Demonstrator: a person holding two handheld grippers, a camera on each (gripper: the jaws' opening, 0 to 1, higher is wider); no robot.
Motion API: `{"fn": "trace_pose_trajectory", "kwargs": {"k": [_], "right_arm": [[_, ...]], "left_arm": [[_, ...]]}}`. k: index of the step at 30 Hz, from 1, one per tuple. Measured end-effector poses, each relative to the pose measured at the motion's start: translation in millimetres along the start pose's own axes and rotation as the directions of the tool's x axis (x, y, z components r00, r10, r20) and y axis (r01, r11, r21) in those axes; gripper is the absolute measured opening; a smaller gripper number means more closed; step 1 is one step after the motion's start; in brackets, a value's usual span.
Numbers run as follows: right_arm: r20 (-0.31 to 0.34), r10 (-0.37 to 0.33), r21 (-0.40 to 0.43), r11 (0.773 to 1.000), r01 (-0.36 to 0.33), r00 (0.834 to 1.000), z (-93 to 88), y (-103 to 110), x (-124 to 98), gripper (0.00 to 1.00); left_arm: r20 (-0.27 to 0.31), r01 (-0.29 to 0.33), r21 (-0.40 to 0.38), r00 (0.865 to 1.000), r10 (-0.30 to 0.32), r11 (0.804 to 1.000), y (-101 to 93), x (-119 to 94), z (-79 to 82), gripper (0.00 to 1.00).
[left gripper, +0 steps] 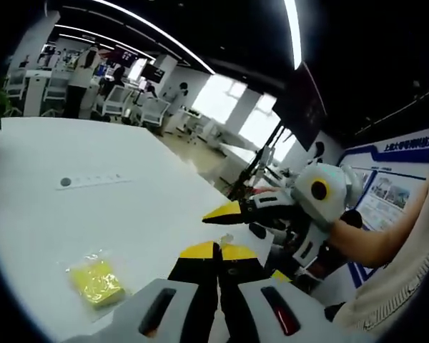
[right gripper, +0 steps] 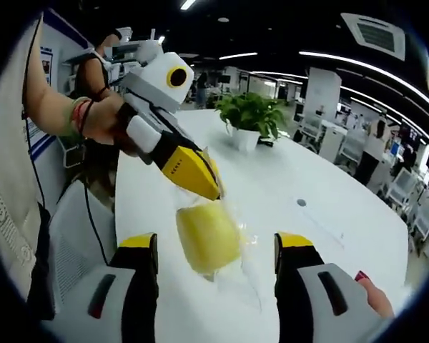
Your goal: Compare the silicone blocks by pressing each to a similar depth, holding the contact briefly, and releasing to observe deformation and rebound differences across the visible hardness samples.
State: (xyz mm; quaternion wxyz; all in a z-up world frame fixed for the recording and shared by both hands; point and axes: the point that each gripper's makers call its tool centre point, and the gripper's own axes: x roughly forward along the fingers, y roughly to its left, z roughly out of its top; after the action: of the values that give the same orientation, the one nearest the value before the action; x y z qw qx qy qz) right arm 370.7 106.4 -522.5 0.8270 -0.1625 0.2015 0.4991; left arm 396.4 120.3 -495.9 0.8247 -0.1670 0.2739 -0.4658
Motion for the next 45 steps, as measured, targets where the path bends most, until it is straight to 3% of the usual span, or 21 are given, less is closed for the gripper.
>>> {"fn": "trace_pose_trajectory", "kwargs": {"k": [16, 29, 40, 43, 45], "right_arm": [[0.032, -0.149, 0.149, 0.978, 0.143, 0.988, -31.5, -3.5, -39.9, 0.61], [-0.001, -0.198, 0.223, 0.955, 0.193, 0.98, -62.4, -15.6, -62.7, 0.58], [-0.023, -0.183, 0.247, 0.952, 0.183, 0.983, -77.4, -21.5, -66.6, 0.54], [-0.022, -0.175, 0.247, 0.953, 0.175, 0.984, -78.3, -22.7, -65.8, 0.54], [-0.027, -0.169, 0.249, 0.953, 0.171, 0.985, -80.8, -23.9, -65.0, 0.54]], "left_arm": [[-0.016, -0.01, -0.075, 1.0, 0.009, 0.997, 14.4, 42.2, -15.3, 0.0], [-0.055, -0.008, -0.159, 0.998, -0.001, 0.987, 28.6, 90.3, -31.4, 0.0], [-0.064, -0.025, -0.243, 0.998, 0.01, 0.97, 45.2, 119.5, -42.7, 0.0], [-0.034, -0.04, -0.314, 0.999, 0.031, 0.949, 56.6, 124.4, -41.8, 0.0], [-0.002, -0.046, -0.398, 0.999, 0.049, 0.916, 65.7, 127.6, -38.9, 0.0]]}}
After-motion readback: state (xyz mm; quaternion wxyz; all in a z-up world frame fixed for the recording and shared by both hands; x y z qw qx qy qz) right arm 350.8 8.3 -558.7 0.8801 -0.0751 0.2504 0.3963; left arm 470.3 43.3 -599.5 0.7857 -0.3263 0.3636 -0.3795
